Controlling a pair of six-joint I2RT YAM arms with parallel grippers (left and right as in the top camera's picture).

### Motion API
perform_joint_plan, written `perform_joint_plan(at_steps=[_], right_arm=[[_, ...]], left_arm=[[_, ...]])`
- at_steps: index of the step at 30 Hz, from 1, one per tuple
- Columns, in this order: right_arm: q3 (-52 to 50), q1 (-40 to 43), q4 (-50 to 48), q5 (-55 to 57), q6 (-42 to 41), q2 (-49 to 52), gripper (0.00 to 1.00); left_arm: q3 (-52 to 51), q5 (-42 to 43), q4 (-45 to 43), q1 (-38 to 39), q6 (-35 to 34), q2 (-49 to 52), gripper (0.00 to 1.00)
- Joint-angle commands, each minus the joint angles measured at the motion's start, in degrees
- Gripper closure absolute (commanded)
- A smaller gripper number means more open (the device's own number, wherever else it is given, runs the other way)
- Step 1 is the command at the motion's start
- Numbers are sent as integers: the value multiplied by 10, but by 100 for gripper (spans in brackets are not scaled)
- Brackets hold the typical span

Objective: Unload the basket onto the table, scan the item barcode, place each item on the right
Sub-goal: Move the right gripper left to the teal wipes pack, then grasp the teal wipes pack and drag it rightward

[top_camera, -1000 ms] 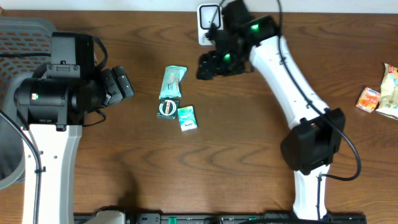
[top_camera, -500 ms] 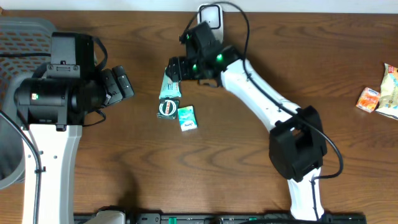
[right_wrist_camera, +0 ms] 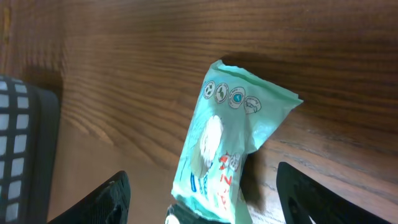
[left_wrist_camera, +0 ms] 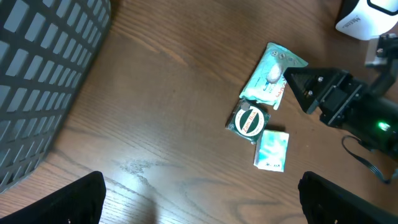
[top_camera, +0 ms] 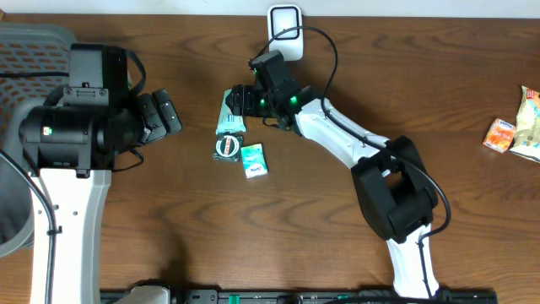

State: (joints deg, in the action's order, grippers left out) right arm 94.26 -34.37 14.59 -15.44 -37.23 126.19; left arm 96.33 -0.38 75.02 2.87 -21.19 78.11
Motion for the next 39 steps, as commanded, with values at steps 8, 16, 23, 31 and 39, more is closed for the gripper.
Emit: perform_joint_plan(at_steps=[8, 16, 23, 31, 39], right_arm=[[-2, -3, -52, -39, -80, 71, 33], [-2, 6, -46, -68, -54, 83, 86], [-2, 40, 38, -65, 3, 45, 98], [-2, 112, 281, -2, 138, -50, 95], [-2, 166, 452, 104, 172, -109, 43]], left_arm=[[1, -7, 2, -2, -7, -3, 2], [1, -7, 2, -2, -7, -3, 2], [1, -7, 2, -2, -7, -3, 2], [1, -7, 2, -2, -7, -3, 2], [1, -7, 2, -2, -7, -3, 2]])
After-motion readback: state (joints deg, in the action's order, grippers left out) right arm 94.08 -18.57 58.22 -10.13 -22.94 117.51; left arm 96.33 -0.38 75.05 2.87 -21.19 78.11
